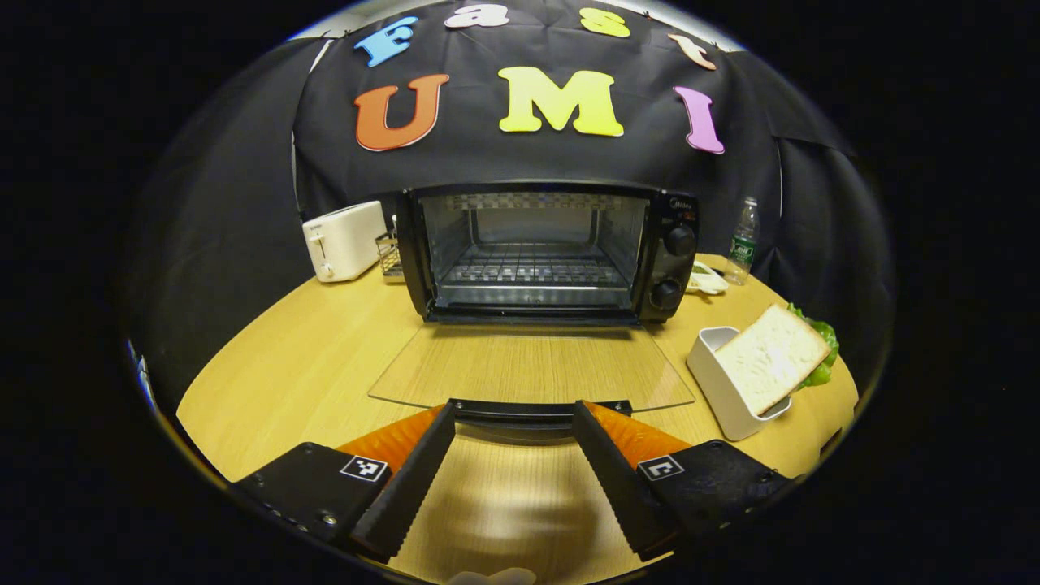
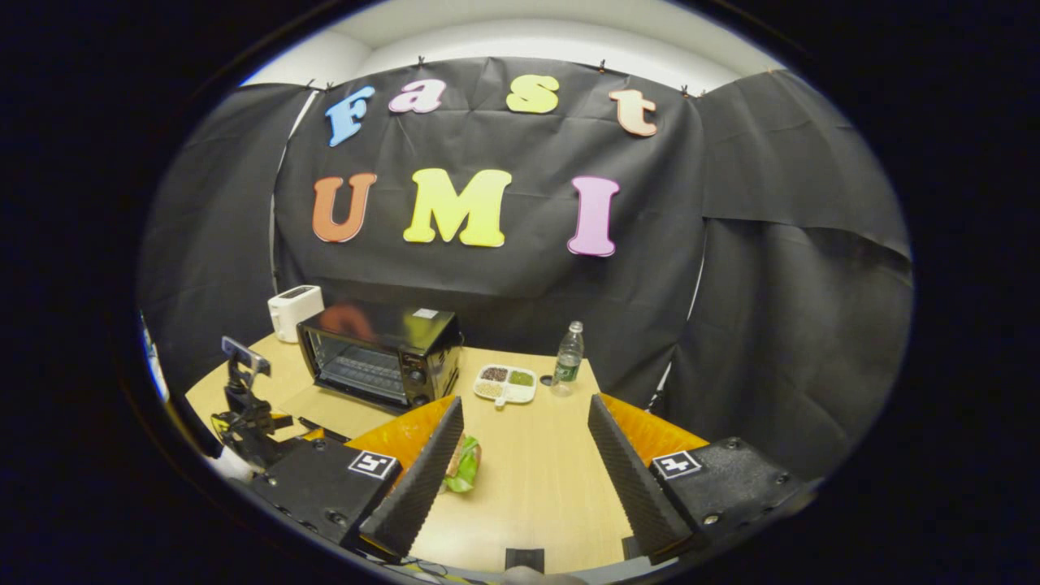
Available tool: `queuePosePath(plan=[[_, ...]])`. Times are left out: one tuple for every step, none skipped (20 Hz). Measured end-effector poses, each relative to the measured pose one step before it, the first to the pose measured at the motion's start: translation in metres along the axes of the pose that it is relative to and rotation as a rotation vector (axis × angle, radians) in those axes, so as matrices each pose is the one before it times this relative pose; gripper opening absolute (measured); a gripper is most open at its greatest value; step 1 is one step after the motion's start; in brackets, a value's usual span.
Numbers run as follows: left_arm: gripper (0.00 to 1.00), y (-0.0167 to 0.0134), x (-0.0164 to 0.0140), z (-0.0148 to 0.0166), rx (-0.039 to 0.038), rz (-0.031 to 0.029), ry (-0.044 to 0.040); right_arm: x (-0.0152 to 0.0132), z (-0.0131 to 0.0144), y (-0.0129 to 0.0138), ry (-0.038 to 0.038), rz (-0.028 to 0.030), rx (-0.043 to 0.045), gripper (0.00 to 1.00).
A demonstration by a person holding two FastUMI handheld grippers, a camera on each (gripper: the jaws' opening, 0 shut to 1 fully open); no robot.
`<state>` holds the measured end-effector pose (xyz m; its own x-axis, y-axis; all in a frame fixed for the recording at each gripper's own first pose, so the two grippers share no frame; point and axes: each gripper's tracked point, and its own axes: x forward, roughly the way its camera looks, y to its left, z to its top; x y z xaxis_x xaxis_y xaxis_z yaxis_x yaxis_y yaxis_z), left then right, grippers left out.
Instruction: Open the electric oven with the left hand, put the food in, and close the electric oven.
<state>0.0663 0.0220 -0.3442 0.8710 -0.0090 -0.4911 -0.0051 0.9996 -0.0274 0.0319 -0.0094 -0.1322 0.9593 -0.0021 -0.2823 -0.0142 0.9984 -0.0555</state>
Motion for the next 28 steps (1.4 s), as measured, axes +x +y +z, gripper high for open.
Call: queuePosePath(plan=[[0.96, 0.00085, -0.01541, 0.01091, -0.00404, -0.00753, -0.02460, 0.00116, -0.00584, 0.00231, 0.00488, 0.00510, 0.00516, 0.96], [0.96, 0.00123, -0.01574, 0.01256, 0.00068, -0.00374, -0.02727, 0.00239, -0.00705, 0.00294, 0.00854, 0.00616, 0.00263, 0.96], [0.96, 0.00134, -0.01613, 0.01412, 0.00658, -0.00357, -0.02816, 0.00386, -0.01028, 0.00267, 0.01547, 0.00520, 0.00005, 0.96], [0.96, 0.00334, -0.01657, 0.01624, 0.00410, 0.00183, -0.03552, 0.00352, -0.00909, 0.00475, 0.01045, 0.01459, 0.00199, 0.96], [0.95, -0.00003, -0.01486, 0.01748, 0.00290, -0.00349, -0.03463, 0.00511, -0.01226, 0.00384, 0.02544, 0.01168, -0.00169, 0.96], [0.95, 0.00056, -0.01487, 0.01711, 0.00146, 0.00278, -0.03375, 0.00639, -0.01140, 0.00516, 0.01971, 0.01897, -0.00543, 0.96], [0.96, -0.00074, -0.01291, 0.01805, 0.00122, 0.00225, -0.03274, 0.00680, -0.01362, 0.00253, 0.03338, 0.01749, 0.00154, 0.96], [0.96, -0.00230, -0.01159, 0.01466, -0.00074, -0.00362, -0.02762, 0.00742, -0.00981, 0.00532, 0.02348, 0.02714, 0.00623, 0.96], [0.96, -0.00193, -0.00993, 0.01767, 0.00095, 0.00359, -0.03223, 0.01016, -0.00905, 0.00198, 0.01851, 0.02099, 0.00416, 0.96], [0.95, -0.00018, -0.00948, 0.01519, -0.00372, 0.00779, -0.02681, 0.01032, -0.00810, 0.00188, 0.02366, 0.01665, -0.00320, 0.96], [0.95, -0.00198, -0.00723, 0.01520, -0.00755, 0.00422, -0.02270, 0.01066, -0.00836, 0.00044, 0.02171, 0.01662, 0.00012, 0.96], [0.95, 0.00062, -0.00522, 0.01155, -0.00718, 0.01329, -0.02272, 0.01189, -0.00539, 0.00251, 0.02025, 0.02728, 0.00884, 0.96], [0.95, -0.00146, -0.00423, 0.01199, -0.00770, 0.01358, -0.01978, 0.01126, -0.00554, -0.00036, 0.02236, 0.02711, 0.01727, 0.96], [0.95, -0.00143, -0.00449, 0.00723, -0.00278, 0.01721, -0.01145, 0.01241, -0.00617, 0.00144, 0.02726, 0.03205, 0.01948, 0.96], [0.95, 0.00310, -0.00323, 0.00497, 0.00326, 0.02584, -0.00244, 0.01196, -0.00818, -0.00040, 0.03382, 0.02834, 0.02541, 0.96], [0.95, 0.00424, -0.00293, 0.00311, 0.00536, 0.03541, -0.00265, 0.01062, -0.00494, 0.00131, 0.02585, 0.03547, 0.03201, 0.96], [0.95, 0.00391, -0.00107, 0.00748, 0.00145, 0.02857, -0.01792, 0.01062, -0.00122, 0.00203, 0.01997, 0.02663, 0.02748, 0.99], [0.95, -0.00375, -0.00195, 0.00358, -0.00756, 0.01096, -0.00498, 0.01193, -0.00027, 0.00022, 0.01996, 0.01865, 0.01865, 0.98], [0.95, -0.00047, -0.00240, -0.00070, -0.00302, 0.01446, 0.00027, 0.01300, 0.00100, -0.00117, 0.01290, 0.01288, 0.00648, 0.98], [0.95, -0.00095, -0.00018, -0.00238, -0.00300, 0.00089, 0.00767, 0.00938, -0.00025, -0.00434, 0.01546, 0.00030, -0.00386, 0.94], [0.95, -0.00214, -0.00070, -0.00049, 0.00102, 0.00160, 0.00497, 0.00871, 0.00007, -0.00381, 0.01526, 0.00917, -0.00093, 0.94], [0.95, -0.00003, -0.00084, -0.00073, 0.00696, 0.00239, 0.00498, 0.00981, 0.00172, 0.00001, 0.01487, 0.00819, 0.01127, 0.94], [0.95, -0.00098, 0.00049, 0.00085, 0.00790, -0.00359, 0.00074, 0.00718, 0.00161, 0.00157, 0.01252, 0.01806, 0.00925, 0.92], [0.95, -0.00168, 0.00219, -0.00042, 0.00349, -0.00344, 0.00005, 0.00692, -0.00044, 0.00244, 0.01666, 0.01962, 0.01460, 0.92], [0.95, -0.00248, 0.00180, -0.00101, 0.00415, -0.01151, 0.00590, 0.00545, -0.00108, 0.00373, 0.02088, 0.01976, 0.01163, 0.91], [0.95, -0.00119, 0.00211, -0.00091, 0.00513, -0.00788, 0.00309, 0.00603, -0.00146, 0.00011, 0.01980, 0.00644, 0.01101, 0.91], [0.95, -0.00166, 0.00301, 0.00028, 0.00334, -0.01456, 0.00329, 0.00376, -0.00110, -0.00111, 0.01565, 0.00009, 0.01146, 0.89], [0.95, 0.00004, 0.00203, -0.00115, 0.00312, -0.00696, 0.00757, 0.00368, 0.00213, 0.00126, 0.00253, 0.00678, 0.01007, 0.95]])
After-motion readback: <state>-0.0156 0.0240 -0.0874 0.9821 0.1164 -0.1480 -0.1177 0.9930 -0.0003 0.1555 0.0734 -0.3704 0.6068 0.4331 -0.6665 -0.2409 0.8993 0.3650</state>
